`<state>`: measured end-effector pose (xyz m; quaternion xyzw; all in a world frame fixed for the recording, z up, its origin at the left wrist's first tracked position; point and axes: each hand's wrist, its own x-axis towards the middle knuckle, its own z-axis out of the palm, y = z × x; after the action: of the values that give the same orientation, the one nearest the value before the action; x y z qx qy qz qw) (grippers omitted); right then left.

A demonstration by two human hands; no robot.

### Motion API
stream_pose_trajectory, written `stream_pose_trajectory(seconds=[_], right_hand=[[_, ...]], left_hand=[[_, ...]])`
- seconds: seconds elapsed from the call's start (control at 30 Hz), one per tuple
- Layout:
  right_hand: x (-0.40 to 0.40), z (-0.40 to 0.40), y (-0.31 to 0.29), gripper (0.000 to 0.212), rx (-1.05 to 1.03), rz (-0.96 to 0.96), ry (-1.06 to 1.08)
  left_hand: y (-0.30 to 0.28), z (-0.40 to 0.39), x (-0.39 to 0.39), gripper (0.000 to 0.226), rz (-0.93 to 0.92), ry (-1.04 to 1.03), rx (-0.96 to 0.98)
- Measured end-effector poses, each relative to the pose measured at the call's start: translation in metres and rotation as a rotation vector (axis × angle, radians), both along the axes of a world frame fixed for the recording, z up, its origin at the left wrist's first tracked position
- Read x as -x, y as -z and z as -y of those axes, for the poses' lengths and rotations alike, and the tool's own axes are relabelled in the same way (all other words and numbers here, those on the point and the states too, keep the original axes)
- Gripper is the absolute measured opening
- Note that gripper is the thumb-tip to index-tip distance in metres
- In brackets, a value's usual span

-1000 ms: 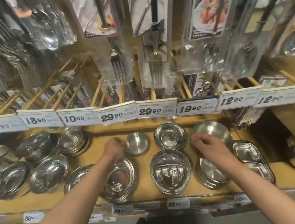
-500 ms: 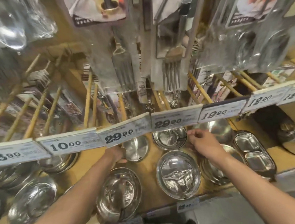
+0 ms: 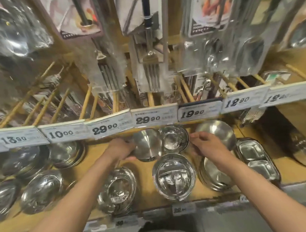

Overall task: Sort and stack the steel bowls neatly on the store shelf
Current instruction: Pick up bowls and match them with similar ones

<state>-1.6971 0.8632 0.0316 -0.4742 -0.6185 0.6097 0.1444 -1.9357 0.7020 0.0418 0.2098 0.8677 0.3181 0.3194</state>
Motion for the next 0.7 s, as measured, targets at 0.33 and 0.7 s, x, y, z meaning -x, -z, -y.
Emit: stream_pose_trajectory(seconds=[0.33,0.7], right_hand=[[-0.093,-0.013,-0.023,0.017,-0.113,-0.057,-0.073],[-0.151,-0.026,0.004,0.021,-0.142,-0.008,-0.050]], left_hand=[[-0.005,-0.053,-0.139,0.012,0.139,0.068,-0.151],[0.015,-0.076,-0.206,0.012,0.136,0.044,-0.185]])
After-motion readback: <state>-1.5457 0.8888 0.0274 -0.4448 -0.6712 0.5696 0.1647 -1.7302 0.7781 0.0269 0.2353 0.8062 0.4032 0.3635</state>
